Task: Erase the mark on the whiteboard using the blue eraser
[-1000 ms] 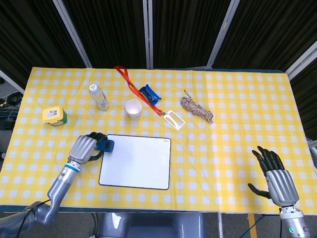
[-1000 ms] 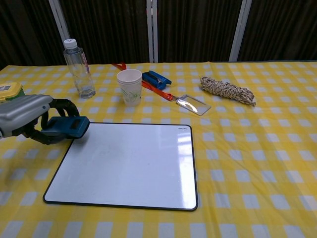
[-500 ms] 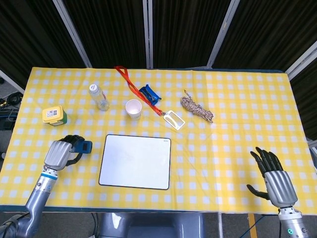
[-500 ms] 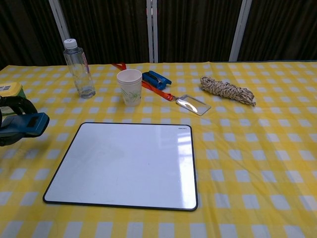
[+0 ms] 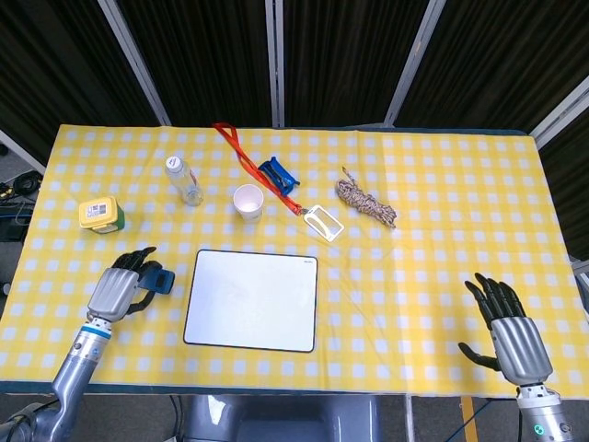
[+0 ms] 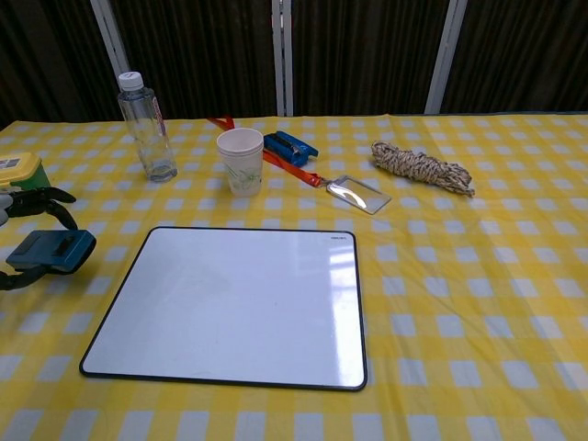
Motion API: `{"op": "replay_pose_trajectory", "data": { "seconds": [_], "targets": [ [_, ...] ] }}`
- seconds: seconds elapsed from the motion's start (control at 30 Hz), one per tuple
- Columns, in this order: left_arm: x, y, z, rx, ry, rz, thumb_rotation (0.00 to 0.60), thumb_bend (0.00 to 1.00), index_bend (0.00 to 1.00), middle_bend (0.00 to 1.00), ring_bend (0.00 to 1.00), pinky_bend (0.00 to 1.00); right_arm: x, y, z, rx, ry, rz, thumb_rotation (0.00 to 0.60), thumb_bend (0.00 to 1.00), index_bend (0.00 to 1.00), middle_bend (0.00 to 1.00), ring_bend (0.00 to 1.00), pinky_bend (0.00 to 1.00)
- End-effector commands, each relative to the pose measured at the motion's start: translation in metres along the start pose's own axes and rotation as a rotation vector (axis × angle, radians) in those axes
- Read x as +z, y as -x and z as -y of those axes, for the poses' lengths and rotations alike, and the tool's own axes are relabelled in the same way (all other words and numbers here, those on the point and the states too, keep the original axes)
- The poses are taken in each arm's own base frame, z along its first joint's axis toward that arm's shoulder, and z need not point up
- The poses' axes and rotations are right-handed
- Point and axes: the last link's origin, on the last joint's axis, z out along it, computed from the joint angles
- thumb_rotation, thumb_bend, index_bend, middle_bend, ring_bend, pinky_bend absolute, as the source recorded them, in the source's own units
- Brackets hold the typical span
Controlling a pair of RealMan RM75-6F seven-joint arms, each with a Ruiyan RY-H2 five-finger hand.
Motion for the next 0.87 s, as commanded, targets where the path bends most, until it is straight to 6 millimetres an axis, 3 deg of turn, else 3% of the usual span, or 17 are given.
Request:
{"op": "replay_pose_trajectory", "data": {
  "seconds": [0.03,0.17,0.5,0.87],
  "targets": [
    [-0.01,0.0,-0.001,-0.04,-0.026,0.025,0.6,0.31,0.06,0.0,0.0,0.0,0.0,-0.001,0.0,0.002,0.001,-0.003,0.6,0.07,0.01,0.0,0.0,0.0],
    [-0.026,-0.007,0.002,-0.07,-0.067,0.031,0.6,0.27,0.01,0.0,0.0,0.0,0.0,0.0,-0.001,0.002,0.002,0.001,0.6,0.07,0.01,0.0,0.0,0.0],
    [-0.065,-0.05,0.007,-0.094,-0.069,-0.116,0.6,0.27,0.0,0.0,0.0,0.0,0.0,0.001,0.001,-0.007,-0.006,0.001,0.6,0.07,0.01,0.0,0.0,0.0],
    [-0.099,-0.064,0.011,-0.018,-0.099,-0.262,0.6,0.27,0.0,0.0,0.0,0.0,0.0,0.001,0.002,-0.005,-0.018,-0.006,0.6,0.07,0.01,0.0,0.0,0.0]
  ]
}}
